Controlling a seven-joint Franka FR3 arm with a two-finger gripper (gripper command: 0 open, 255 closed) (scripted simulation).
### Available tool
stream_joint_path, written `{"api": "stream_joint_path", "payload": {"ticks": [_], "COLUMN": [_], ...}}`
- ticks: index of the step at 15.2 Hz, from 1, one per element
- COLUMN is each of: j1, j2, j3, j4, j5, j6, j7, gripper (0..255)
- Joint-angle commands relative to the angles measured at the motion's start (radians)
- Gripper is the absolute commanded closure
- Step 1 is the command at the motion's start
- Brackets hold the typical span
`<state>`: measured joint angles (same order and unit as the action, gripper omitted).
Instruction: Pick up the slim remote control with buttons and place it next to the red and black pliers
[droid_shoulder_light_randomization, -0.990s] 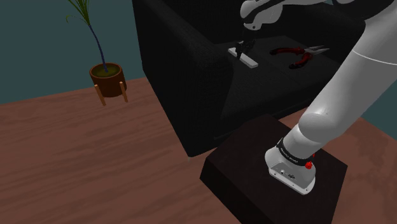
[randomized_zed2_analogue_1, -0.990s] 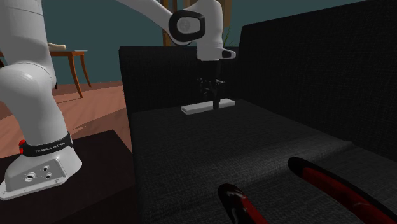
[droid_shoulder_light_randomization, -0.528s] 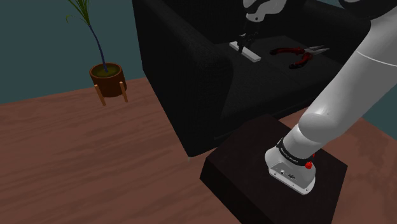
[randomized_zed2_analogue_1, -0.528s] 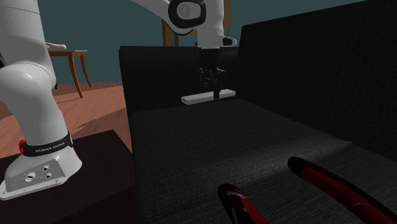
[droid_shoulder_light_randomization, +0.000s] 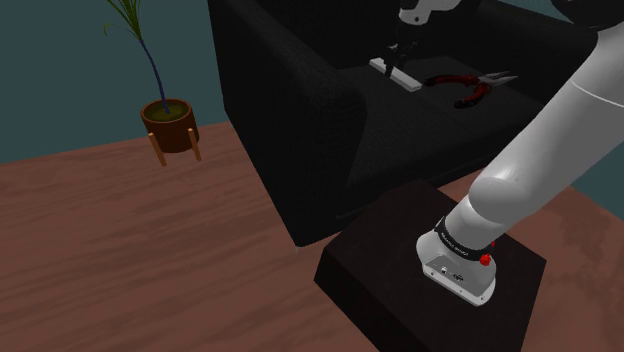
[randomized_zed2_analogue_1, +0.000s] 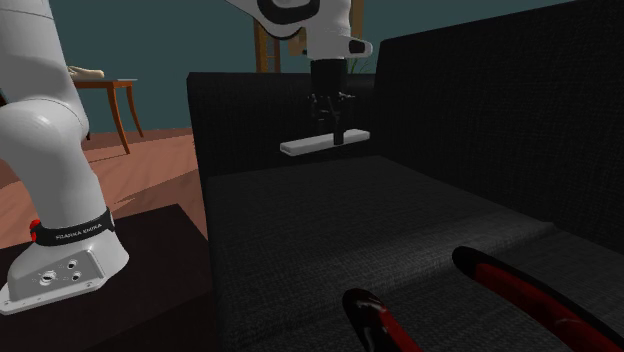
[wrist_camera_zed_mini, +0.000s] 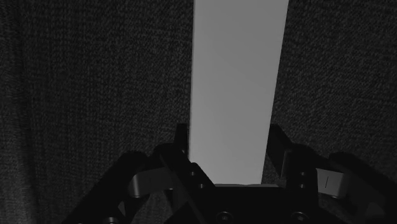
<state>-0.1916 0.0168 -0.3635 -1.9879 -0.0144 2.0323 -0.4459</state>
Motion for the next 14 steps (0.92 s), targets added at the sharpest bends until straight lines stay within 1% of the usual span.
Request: {"api": "stream_joint_path", "payload": {"ticks": [1, 7, 14], "j1": [-0.021, -0.087, -0.166], "j2": [-0.020, -0.073, -0.091], "j3": [-0.021, -0.090, -0.179], "j4": [-0.023, -0.079, -0.094], "j5": [-0.007, -0.029, -0.038], "j6": [0.005, 0.015, 0.019], "j7": [-0.039, -0.164, -0.327], "gripper": [255, 255, 255]}}
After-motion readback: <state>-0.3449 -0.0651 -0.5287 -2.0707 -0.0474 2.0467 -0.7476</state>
